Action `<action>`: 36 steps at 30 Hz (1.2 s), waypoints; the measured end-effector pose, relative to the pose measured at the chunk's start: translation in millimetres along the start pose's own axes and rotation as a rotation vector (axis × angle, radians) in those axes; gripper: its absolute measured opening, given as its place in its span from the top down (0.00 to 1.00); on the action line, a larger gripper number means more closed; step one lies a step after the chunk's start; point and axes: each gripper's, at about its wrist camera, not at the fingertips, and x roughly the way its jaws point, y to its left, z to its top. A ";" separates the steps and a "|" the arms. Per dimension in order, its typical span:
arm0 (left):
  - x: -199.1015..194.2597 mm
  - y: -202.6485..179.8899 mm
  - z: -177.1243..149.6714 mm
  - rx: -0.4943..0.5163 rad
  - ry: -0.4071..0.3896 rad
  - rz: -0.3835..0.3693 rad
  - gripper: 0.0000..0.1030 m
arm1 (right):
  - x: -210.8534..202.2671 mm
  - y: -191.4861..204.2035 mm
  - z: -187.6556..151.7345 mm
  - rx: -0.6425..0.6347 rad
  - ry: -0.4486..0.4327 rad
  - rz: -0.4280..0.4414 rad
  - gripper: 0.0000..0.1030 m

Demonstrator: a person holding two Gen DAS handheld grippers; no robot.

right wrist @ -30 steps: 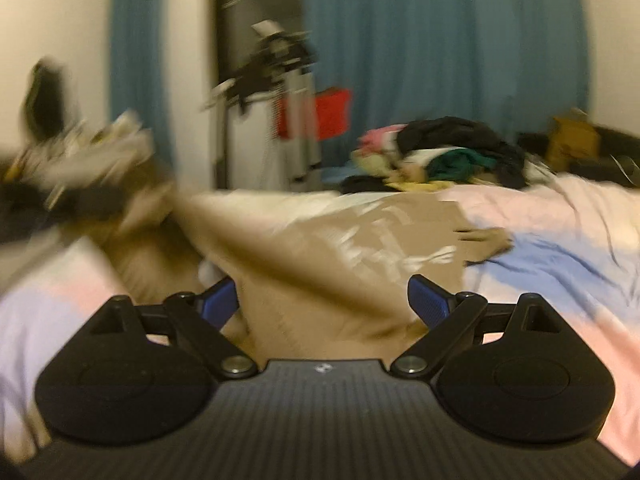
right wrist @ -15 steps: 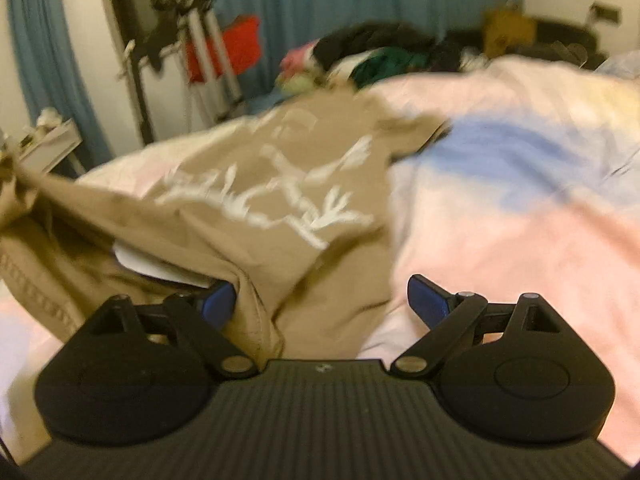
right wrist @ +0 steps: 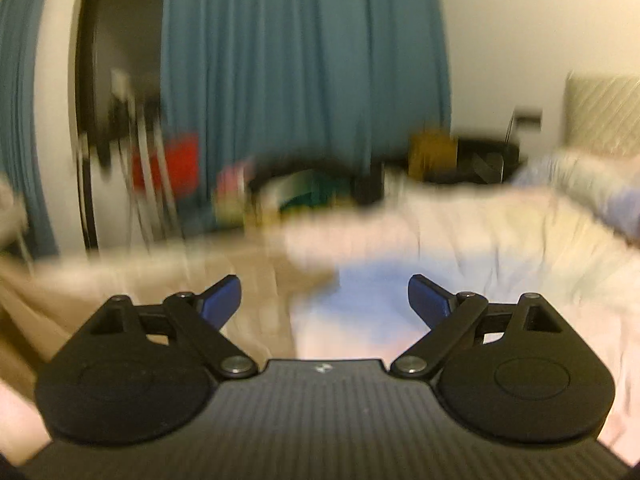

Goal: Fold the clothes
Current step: 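Lift the T-shirt with the left tool and shake it out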

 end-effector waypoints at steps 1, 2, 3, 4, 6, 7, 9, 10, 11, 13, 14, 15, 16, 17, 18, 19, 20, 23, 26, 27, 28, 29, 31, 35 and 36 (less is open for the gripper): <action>-1.2 3.0 0.6 -0.013 -0.003 0.015 0.89 | 12.7 0.4 -7.8 -0.003 0.088 -0.002 0.11; -1.9 6.4 1.6 -0.026 -0.005 0.030 0.89 | 18.7 -1.9 -15.9 0.024 0.144 -0.008 0.11; -2.2 9.3 2.2 -0.036 -0.004 0.046 0.89 | 16.4 -6.3 -20.8 0.077 0.148 -0.013 0.11; -2.5 11.9 2.4 -0.045 -0.002 0.061 0.89 | 11.1 -9.2 -20.9 0.122 0.127 -0.011 0.11; -3.2 15.9 6.1 -0.051 0.003 0.077 0.89 | -1.4 -4.3 -16.8 0.142 0.078 0.033 0.11; -2.6 16.4 6.6 -0.050 0.005 0.081 0.89 | -7.2 -0.5 -15.2 0.133 0.055 0.075 0.11; -1.5 16.6 7.7 -0.048 0.007 0.087 0.89 | -18.9 9.5 -15.5 0.088 0.010 0.185 0.11; -0.9 16.0 8.3 -0.048 0.007 0.088 0.89 | -26.1 17.6 -18.9 0.053 -0.009 0.240 0.11; -0.1 16.0 8.7 -0.047 0.007 0.092 0.89 | -33.3 25.6 -22.3 0.019 -0.028 0.294 0.11; 0.8 16.6 9.1 -0.047 0.008 0.104 0.89 | -36.9 43.6 -29.1 -0.064 -0.029 0.355 0.11; 1.5 17.6 9.2 -0.050 0.011 0.113 0.89 | -37.0 52.8 -32.6 -0.108 -0.023 0.379 0.11; 2.6 18.8 9.4 -0.055 0.014 0.122 0.89 | -35.4 60.0 -35.1 -0.138 -0.013 0.387 0.11; 3.3 20.3 9.6 -0.060 0.016 0.130 0.89 | -32.3 65.3 -36.7 -0.155 0.001 0.383 0.11; 3.4 21.9 9.7 -0.066 0.017 0.137 0.89 | -27.6 68.0 -38.0 -0.160 0.016 0.359 0.11; 3.8 24.3 10.2 -0.074 0.017 0.145 0.89 | -19.5 66.1 -39.5 -0.141 0.034 0.304 0.11; 3.9 26.4 10.7 -0.084 0.017 0.151 0.89 | -11.0 59.0 -40.3 -0.099 0.052 0.239 0.11; 3.6 28.2 11.0 -0.093 0.016 0.157 0.89 | -3.7 49.3 -40.2 -0.046 0.068 0.177 0.11; 2.2 32.5 10.2 -0.115 0.020 0.165 0.89 | 9.2 10.1 -37.4 0.149 0.098 0.040 0.11; 3.1 33.6 10.1 -0.120 0.036 0.177 0.89 | 17.0 -18.9 -41.5 0.258 0.142 -0.084 0.10; 4.8 33.8 8.5 -0.120 0.050 0.187 0.89 | 22.5 -28.1 -44.7 0.300 0.180 -0.074 0.11; 7.3 34.2 5.9 -0.116 0.067 0.202 0.89 | 22.8 -32.9 -46.1 0.322 0.191 -0.076 0.11; 9.8 34.6 3.4 -0.113 0.084 0.217 0.89 | 18.5 -33.7 -45.9 0.327 0.179 -0.089 0.11; 16.9 35.7 -1.5 -0.097 0.131 0.259 0.88 | 3.1 -27.8 -38.9 0.279 0.077 -0.121 0.11; 27.9 52.1 -9.0 -0.131 0.228 0.329 0.83 | -14.5 -15.1 -26.1 0.198 -0.074 -0.065 0.11; 29.0 57.2 -10.7 -0.146 0.243 0.349 0.77 | -13.9 -14.4 -25.6 0.193 -0.072 -0.044 0.11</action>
